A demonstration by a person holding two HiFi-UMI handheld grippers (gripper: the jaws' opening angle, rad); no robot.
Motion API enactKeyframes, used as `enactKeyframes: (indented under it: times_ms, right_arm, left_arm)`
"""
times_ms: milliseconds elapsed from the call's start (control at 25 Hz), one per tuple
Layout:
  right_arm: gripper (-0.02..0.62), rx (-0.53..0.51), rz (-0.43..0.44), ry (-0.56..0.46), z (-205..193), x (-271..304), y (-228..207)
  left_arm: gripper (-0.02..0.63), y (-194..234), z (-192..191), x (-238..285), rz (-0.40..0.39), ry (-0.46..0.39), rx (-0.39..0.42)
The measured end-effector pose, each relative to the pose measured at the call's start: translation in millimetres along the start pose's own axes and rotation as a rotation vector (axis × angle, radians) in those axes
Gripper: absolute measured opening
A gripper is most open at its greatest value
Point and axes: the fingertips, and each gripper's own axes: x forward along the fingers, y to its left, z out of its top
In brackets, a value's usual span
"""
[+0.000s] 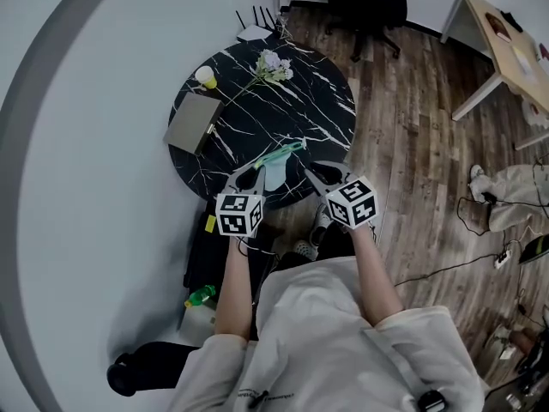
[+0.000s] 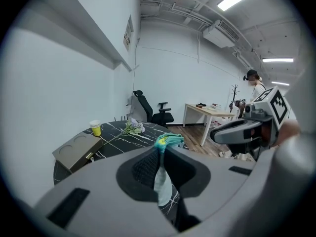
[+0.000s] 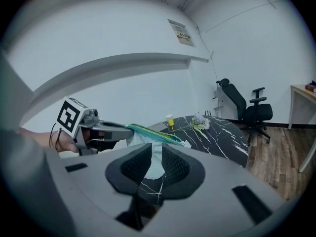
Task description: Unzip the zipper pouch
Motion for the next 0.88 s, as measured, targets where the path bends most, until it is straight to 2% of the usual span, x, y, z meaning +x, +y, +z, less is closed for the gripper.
enactKeyframes:
  times_ms: [520,880]
  right_arm:
    - [0.063,-0.032,0.066,-0.016,10,18,41]
    - [0.008,-0.057,0.088,-0.010,10,21,52]
  left_arm:
    - [0.044,12,1,-32,0.016,-0.018,0.020]
    - [0.044,22,0,-42,0.033,-0.032,0.009]
